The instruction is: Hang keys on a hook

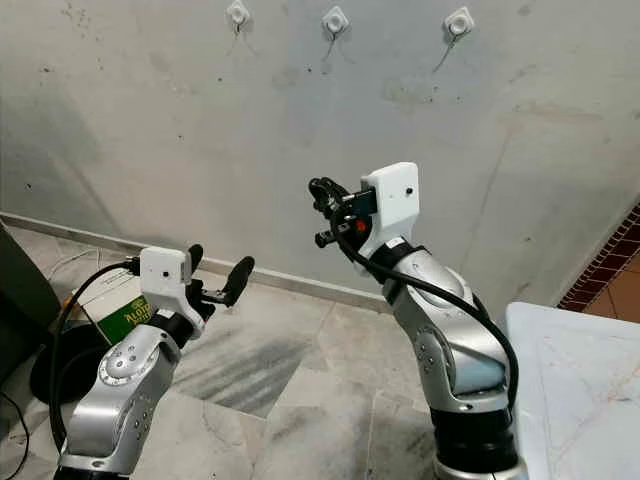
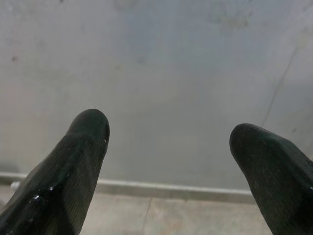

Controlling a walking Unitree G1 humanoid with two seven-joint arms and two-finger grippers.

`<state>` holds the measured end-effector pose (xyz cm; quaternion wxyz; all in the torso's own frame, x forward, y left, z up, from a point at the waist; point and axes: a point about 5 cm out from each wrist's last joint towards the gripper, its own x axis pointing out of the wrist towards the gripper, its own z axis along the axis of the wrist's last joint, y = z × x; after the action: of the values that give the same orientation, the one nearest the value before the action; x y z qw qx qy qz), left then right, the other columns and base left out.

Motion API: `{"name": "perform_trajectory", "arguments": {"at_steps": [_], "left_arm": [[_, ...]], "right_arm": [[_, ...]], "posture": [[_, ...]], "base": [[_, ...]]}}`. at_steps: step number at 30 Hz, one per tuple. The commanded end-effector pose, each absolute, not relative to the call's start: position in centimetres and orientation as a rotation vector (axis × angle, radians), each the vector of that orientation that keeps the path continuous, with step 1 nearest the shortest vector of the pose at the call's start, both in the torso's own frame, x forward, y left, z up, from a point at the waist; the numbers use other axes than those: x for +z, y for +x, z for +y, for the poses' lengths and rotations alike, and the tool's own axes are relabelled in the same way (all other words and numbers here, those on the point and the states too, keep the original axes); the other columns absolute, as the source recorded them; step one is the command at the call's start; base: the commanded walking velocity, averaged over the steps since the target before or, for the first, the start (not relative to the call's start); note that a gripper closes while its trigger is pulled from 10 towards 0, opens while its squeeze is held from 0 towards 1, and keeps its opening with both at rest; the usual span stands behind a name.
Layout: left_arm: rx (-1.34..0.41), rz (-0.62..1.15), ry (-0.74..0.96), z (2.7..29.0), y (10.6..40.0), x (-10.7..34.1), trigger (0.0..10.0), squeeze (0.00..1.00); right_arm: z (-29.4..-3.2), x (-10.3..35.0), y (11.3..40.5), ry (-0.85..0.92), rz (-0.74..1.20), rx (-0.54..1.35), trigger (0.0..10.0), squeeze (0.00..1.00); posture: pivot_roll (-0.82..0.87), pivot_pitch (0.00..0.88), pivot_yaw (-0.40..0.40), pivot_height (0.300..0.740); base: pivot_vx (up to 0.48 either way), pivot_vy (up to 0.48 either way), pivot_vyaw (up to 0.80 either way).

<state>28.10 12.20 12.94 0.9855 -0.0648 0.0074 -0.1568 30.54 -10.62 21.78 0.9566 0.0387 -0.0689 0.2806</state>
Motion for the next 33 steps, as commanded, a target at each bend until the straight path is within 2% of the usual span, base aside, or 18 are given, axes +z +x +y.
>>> {"name": "perform_trajectory", "arguments": {"at_steps": [1,18,33], "left_arm": [[-0.328,-0.024,-0.140,12.4,28.2,13.8,10.0,0.00],[-0.355,-0.016,-0.149,12.4,28.1,13.7,10.0,0.00],[-0.362,-0.003,-0.151,12.2,28.0,13.4,10.0,0.00]], "right_arm": [[-10.0,22.6,30.7,0.062,-0.186,0.571,10.0,0.00],[-10.0,22.6,31.1,0.040,-0.237,0.520,10.0,0.00],[-11.0,21.8,30.2,-0.026,-0.242,0.461,10.0,0.00]], "posture": [[-0.04,0.011,0.053,0.740],[-0.04,0.007,0.064,0.740],[-0.05,0.009,0.062,0.740]], "base": [[0.000,0.000,0.00],[0.287,0.000,0.00],[0.317,0.000,0.00]]}}
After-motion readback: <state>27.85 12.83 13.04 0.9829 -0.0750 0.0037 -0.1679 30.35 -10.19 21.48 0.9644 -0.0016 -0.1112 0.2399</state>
